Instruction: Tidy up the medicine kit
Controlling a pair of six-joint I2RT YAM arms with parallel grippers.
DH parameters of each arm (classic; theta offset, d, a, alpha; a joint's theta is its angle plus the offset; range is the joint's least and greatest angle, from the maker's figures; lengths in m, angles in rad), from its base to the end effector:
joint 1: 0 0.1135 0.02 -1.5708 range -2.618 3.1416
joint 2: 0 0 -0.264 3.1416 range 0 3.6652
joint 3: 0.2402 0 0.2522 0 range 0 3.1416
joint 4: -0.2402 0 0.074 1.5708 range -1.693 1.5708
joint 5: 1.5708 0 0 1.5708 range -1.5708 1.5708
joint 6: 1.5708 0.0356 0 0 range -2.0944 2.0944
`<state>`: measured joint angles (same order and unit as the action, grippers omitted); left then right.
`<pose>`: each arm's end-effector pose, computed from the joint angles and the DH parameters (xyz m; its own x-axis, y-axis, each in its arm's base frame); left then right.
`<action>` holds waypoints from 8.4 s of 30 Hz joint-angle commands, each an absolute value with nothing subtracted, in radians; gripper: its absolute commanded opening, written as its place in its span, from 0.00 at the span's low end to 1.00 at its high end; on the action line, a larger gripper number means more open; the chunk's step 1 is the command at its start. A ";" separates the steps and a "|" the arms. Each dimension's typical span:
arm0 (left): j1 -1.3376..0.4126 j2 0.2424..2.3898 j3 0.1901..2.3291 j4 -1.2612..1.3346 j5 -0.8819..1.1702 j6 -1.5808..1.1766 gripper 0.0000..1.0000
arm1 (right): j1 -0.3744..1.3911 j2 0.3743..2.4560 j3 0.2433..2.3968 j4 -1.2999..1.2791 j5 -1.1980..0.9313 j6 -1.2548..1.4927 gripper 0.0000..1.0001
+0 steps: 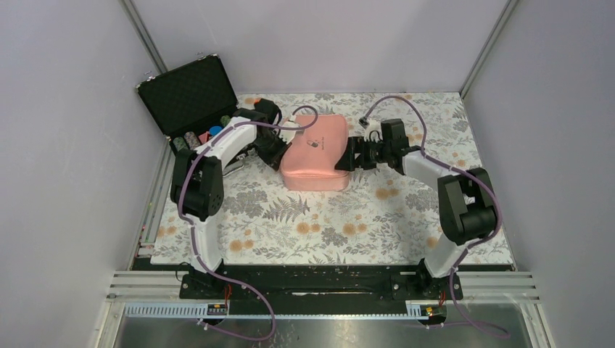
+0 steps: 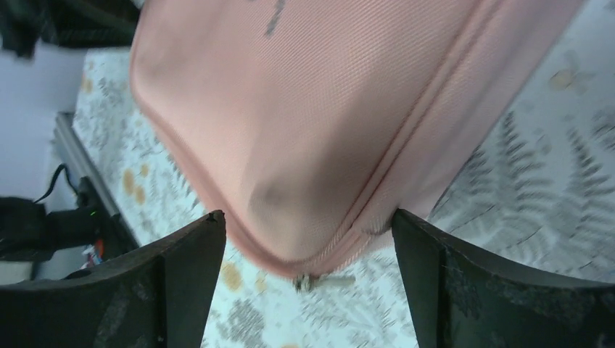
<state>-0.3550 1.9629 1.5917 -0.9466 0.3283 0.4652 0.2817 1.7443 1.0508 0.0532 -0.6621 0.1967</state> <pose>0.3691 -0.1491 0.2203 -0.6298 0.6863 -0.3638 0.7689 0.6172 -0.1667 0.3533 0.1250 0.2021 -0.6982 -0.0416 -0.7147 -0.5673 0.6411 0.5169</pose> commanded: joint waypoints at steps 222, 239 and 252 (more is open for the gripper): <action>-0.248 1.638 1.236 -1.252 0.599 0.733 0.00 | 0.791 1.750 1.262 -0.308 -0.318 -1.292 0.73; -0.213 1.701 1.250 -1.207 0.505 0.754 0.00 | 0.834 1.865 1.291 -0.201 -0.226 -1.310 0.70; -0.226 1.793 1.404 -1.123 0.459 0.661 0.00 | 0.852 1.768 1.217 -0.285 -0.162 -0.978 0.00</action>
